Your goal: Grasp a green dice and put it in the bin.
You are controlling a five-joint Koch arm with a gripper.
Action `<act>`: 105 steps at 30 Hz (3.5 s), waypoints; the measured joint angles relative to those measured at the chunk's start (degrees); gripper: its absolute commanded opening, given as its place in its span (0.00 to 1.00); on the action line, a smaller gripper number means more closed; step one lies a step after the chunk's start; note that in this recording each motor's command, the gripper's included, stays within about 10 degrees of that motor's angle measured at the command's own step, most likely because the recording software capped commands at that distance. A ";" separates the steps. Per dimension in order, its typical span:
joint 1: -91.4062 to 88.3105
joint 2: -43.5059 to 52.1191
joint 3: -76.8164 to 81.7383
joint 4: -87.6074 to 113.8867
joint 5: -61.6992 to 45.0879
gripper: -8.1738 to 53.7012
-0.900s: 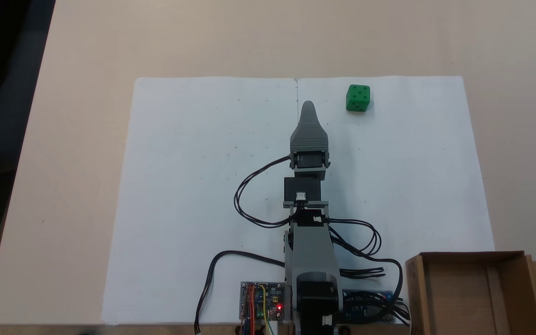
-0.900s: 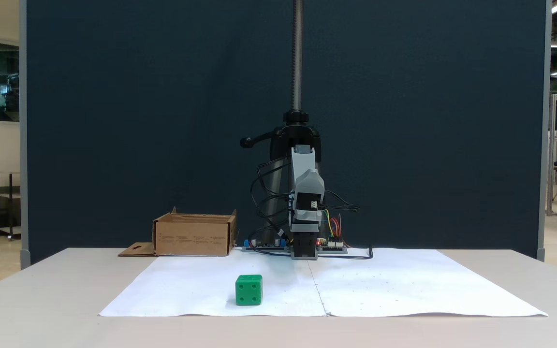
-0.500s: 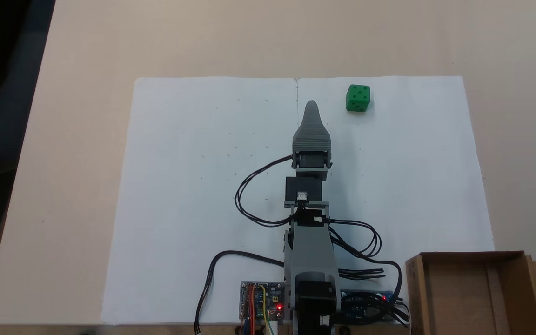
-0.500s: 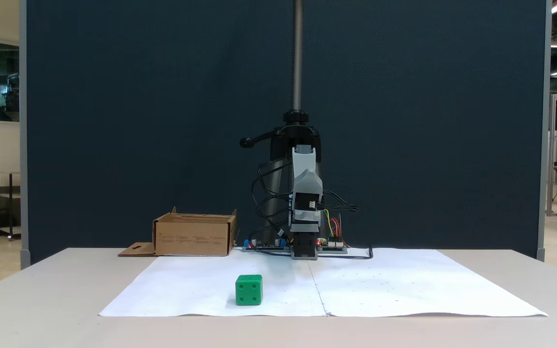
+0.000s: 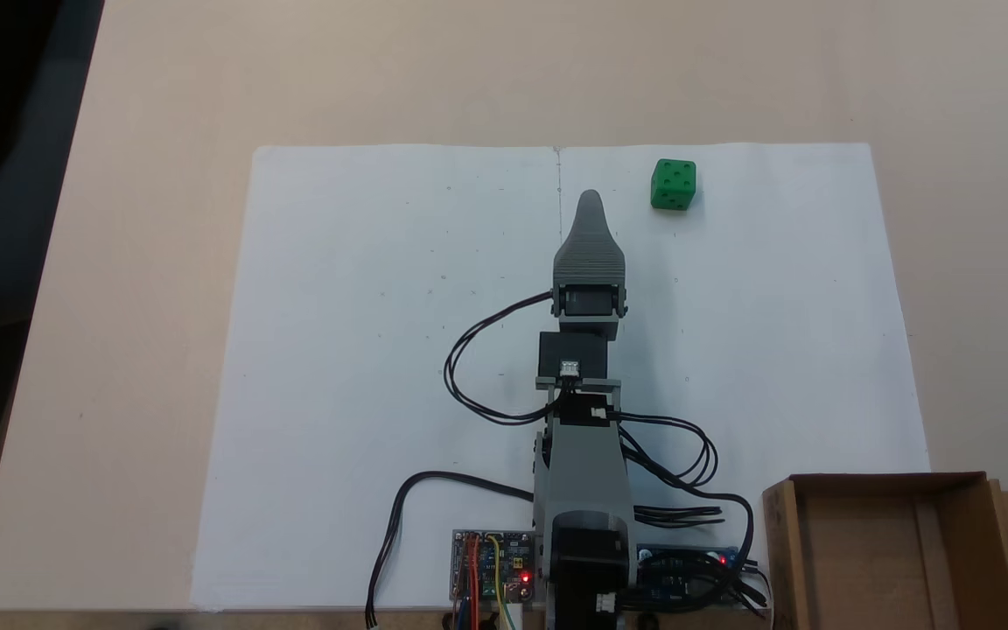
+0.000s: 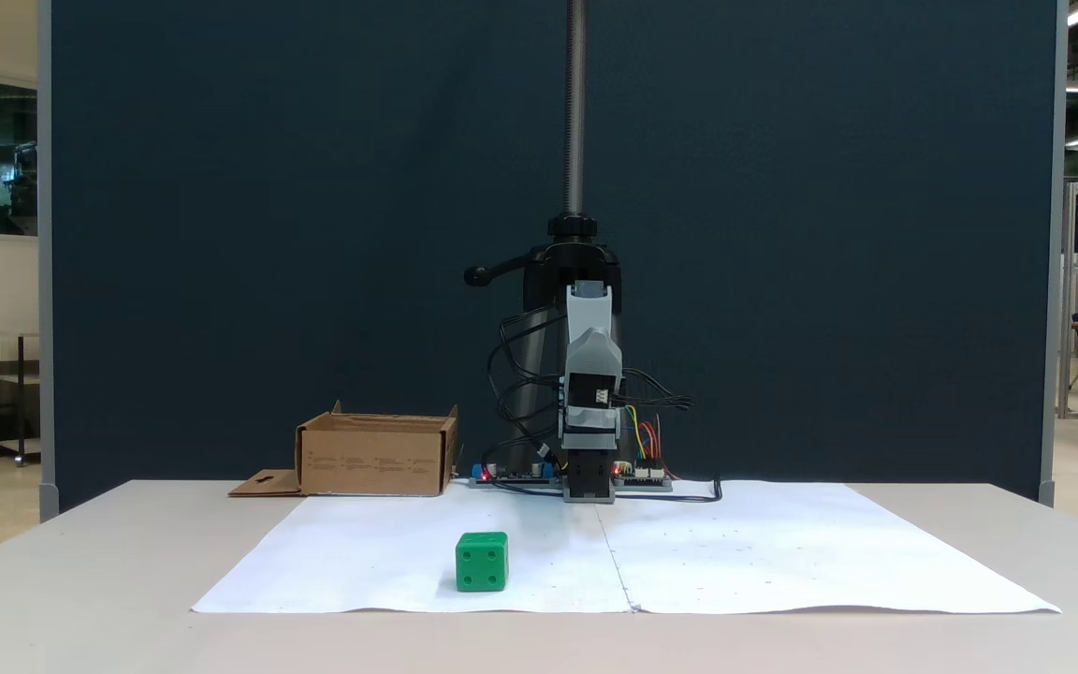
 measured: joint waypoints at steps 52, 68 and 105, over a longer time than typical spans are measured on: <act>0.70 0.00 -22.76 34.72 -0.09 0.81; 3.78 -1.49 -50.36 93.87 -0.09 0.82; 16.26 -67.32 -121.03 137.81 -4.92 0.82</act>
